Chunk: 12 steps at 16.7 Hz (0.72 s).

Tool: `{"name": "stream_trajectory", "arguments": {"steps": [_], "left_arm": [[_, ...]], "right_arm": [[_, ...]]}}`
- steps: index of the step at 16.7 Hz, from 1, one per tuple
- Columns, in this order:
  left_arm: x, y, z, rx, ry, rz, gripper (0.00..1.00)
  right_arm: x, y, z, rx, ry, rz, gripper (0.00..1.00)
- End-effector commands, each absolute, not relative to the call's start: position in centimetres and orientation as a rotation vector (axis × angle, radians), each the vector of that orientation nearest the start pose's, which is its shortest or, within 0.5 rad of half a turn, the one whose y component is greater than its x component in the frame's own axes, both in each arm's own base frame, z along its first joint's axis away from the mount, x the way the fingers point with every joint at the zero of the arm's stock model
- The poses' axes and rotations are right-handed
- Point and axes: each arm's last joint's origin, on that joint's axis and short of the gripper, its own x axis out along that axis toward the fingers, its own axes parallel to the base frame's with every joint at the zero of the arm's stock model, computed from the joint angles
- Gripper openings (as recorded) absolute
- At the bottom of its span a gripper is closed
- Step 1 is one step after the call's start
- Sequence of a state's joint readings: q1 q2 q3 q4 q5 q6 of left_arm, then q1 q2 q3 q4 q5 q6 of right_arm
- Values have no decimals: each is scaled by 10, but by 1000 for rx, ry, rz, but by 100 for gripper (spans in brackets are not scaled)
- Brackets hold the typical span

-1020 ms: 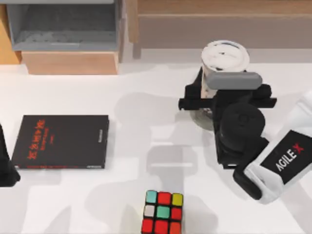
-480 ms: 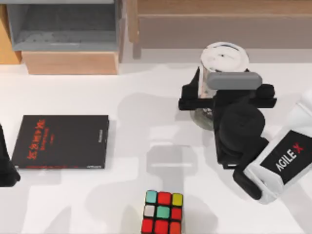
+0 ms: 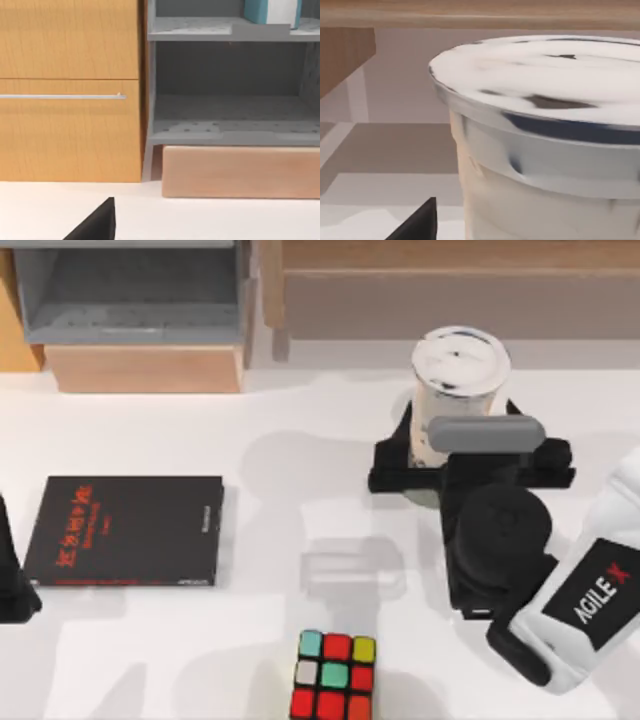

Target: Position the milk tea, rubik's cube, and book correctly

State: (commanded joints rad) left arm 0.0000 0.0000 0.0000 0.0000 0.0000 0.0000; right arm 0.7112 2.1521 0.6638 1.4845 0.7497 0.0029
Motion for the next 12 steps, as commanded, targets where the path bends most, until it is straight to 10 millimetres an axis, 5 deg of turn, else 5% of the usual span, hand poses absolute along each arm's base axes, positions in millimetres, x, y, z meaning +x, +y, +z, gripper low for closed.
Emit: {"name": "stream_trajectory", "arguments": {"steps": [5, 12], "left_arm": [[106, -1, 160, 0, 0, 0, 100], [106, -1, 160, 0, 0, 0, 100]], "right_arm": [[269, 208, 85, -21, 6, -17, 100], [254, 208, 128, -10, -6, -17, 100]]}}
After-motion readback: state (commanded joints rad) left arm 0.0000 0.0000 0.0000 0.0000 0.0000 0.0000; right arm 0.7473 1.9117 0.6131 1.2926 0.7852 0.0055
